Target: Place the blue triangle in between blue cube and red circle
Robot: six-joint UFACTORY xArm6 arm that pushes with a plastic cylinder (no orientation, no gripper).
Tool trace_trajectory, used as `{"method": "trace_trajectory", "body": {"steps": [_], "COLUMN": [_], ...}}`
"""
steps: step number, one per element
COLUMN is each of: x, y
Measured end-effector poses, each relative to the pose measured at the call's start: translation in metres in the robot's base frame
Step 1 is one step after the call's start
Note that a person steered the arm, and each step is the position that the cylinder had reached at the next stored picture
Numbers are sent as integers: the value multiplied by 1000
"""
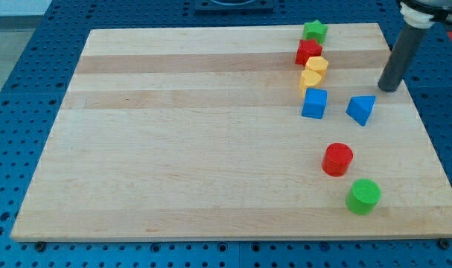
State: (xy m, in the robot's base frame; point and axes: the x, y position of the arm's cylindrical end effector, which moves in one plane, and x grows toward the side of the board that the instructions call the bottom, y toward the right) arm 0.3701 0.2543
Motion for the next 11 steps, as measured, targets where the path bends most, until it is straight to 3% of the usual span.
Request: {"method": "trace_trajectory", "body": {"steps": [1, 7, 11], "x": [0, 48, 41], "y": [-54, -52, -6]}}
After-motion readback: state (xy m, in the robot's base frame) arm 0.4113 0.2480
